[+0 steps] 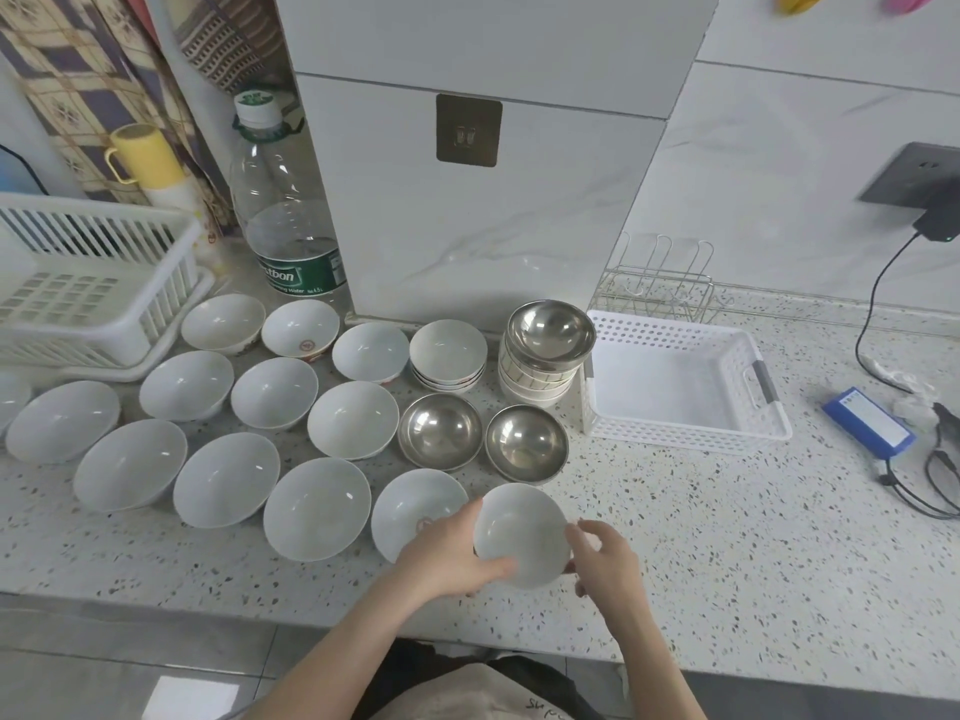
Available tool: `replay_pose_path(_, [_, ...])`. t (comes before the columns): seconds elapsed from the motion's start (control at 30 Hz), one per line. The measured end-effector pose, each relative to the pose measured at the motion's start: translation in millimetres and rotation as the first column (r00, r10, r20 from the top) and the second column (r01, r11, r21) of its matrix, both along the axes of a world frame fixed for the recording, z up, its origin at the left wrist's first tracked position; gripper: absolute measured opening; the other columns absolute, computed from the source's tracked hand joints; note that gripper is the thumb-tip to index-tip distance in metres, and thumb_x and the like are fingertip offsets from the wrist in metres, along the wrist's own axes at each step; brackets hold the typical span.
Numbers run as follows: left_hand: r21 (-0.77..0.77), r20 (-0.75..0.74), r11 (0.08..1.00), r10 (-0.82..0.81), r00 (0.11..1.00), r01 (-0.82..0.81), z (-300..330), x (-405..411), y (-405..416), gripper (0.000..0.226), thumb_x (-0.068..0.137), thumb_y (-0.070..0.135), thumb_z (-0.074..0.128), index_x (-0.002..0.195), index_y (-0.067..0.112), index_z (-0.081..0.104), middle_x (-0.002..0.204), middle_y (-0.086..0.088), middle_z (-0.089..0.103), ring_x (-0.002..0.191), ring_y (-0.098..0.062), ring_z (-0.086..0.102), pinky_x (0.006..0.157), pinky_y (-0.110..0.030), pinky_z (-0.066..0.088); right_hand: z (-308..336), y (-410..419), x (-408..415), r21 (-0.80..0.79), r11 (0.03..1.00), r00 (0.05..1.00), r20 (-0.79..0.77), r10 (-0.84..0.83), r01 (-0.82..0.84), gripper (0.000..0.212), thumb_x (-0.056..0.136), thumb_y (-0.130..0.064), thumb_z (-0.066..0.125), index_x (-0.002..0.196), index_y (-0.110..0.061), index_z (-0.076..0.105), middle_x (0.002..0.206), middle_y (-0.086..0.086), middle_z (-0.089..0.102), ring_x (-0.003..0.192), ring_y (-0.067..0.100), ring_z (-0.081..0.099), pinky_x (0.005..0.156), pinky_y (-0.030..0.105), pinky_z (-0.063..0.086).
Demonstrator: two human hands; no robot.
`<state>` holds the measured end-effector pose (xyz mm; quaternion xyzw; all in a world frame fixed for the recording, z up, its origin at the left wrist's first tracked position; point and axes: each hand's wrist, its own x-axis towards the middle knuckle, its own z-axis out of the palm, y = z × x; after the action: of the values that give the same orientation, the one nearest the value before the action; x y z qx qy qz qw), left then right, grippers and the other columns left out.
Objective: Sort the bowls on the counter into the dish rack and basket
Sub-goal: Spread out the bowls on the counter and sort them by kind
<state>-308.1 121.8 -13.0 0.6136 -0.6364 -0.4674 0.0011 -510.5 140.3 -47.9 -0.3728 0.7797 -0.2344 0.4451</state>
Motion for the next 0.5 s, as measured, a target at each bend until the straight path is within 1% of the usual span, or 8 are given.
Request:
replay_pose_path(0.03, [0.010, -0.027, 1.000, 0.015, 1.000, -0.015, 2, 6, -4, 0.086, 0.077, 0.058, 0.061, 0.151, 0.032, 0.025, 0.094, 0.014, 0.068, 0.073, -0.003, 0.070, 0.075, -0.032, 0.058, 2, -1, 0, -0.016, 0.998, 0.998, -0.031, -0.053, 0.053, 0.039, 0.093, -0.042, 0.052, 0.126, -0.022, 0.057, 0.062, -0.005, 0.073, 0.045, 0.009, 0.058, 0.047, 0.024, 0.043])
replay_pose_path(0.1, [-0.007, -0.042, 0.999, 0.048, 0.998, -0.048, 5, 16, -11, 0.088, 0.077, 0.062, 0.056, 0.153, 0.032, 0.024, 0.072, 0.016, 0.069, 0.064, 0.007, 0.064, 0.065, -0.023, 0.050, 8, -5, 1, -0.057, 0.989, 0.987, -0.067, -0.144, 0.140, 0.039, 0.093, -0.042, 0.052, 0.125, -0.021, 0.057, 0.063, -0.007, 0.073, 0.052, 0.011, 0.060, 0.049, 0.026, 0.045])
replay_pose_path(0.17, [-0.040, -0.084, 0.995, 0.086, 0.993, -0.089, 6, 27, -19, 0.073, 0.079, 0.061, 0.054, 0.145, 0.034, 0.037, 0.059, 0.018, 0.068, 0.060, 0.012, 0.059, 0.063, -0.021, 0.043, 15, -13, 4, -0.110, 0.976, 0.977, -0.079, -0.196, 0.187, 0.037, 0.094, -0.039, 0.052, 0.125, -0.020, 0.057, 0.065, -0.008, 0.072, 0.061, 0.008, 0.060, 0.053, 0.025, 0.043])
replay_pose_path(0.23, [-0.044, -0.142, 0.987, 0.149, 0.979, -0.157, 6, 39, -26, 0.041, 0.082, 0.056, 0.055, 0.117, 0.035, 0.057, 0.056, 0.020, 0.068, 0.058, 0.013, 0.058, 0.066, -0.023, 0.042, 23, -25, 10, -0.157, 0.961, 0.972, -0.018, -0.233, 0.227, 0.032, 0.094, -0.032, 0.052, 0.123, -0.020, 0.059, 0.064, -0.007, 0.072, 0.071, 0.007, 0.061, 0.060, 0.028, 0.044])
replay_pose_path(0.3, [-0.013, -0.207, 0.969, 0.240, 0.948, -0.248, 6, 52, -32, 0.022, 0.082, 0.051, 0.056, 0.095, 0.034, 0.062, 0.057, 0.014, 0.070, 0.055, 0.008, 0.059, 0.065, -0.026, 0.043, 31, -38, 19, -0.193, 0.947, 0.966, 0.087, -0.242, 0.255, 0.027, 0.093, -0.024, 0.053, 0.118, -0.020, 0.063, 0.061, -0.006, 0.071, 0.074, 0.014, 0.062, 0.071, 0.036, 0.050])
replay_pose_path(0.33, [0.006, -0.239, 0.957, 0.283, 0.929, -0.290, 5, 59, -35, 0.018, 0.084, 0.048, 0.058, 0.091, 0.031, 0.063, 0.056, 0.010, 0.070, 0.051, 0.005, 0.059, 0.062, -0.026, 0.042, 34, -44, 25, -0.210, 0.946, 0.967, 0.115, -0.225, 0.245, 0.025, 0.093, -0.023, 0.053, 0.115, -0.021, 0.064, 0.061, -0.006, 0.071, 0.071, 0.015, 0.061, 0.074, 0.039, 0.051])
replay_pose_path(0.4, [0.028, -0.290, 0.930, 0.358, 0.888, -0.366, 4, 72, -41, 0.017, 0.089, 0.039, 0.060, 0.089, 0.022, 0.065, 0.054, 0.006, 0.068, 0.045, 0.002, 0.054, 0.056, -0.026, 0.039, 39, -55, 40, -0.235, 0.948, 0.970, 0.161, -0.181, 0.215, 0.021, 0.092, -0.021, 0.055, 0.110, -0.023, 0.066, 0.063, -0.003, 0.071, 0.061, 0.015, 0.056, 0.071, 0.038, 0.049])
replay_pose_path(0.5, [0.014, -0.333, 0.895, 0.424, 0.842, -0.445, 7, 92, -51, 0.013, 0.088, 0.033, 0.065, 0.088, 0.019, 0.067, 0.059, 0.005, 0.070, 0.050, 0.003, 0.057, 0.058, -0.023, 0.042, 43, -69, 63, -0.229, 0.956, 0.964, 0.233, -0.130, 0.184, 0.018, 0.092, -0.021, 0.057, 0.106, -0.026, 0.067, 0.067, -0.001, 0.071, 0.060, 0.011, 0.058, 0.068, 0.033, 0.045])
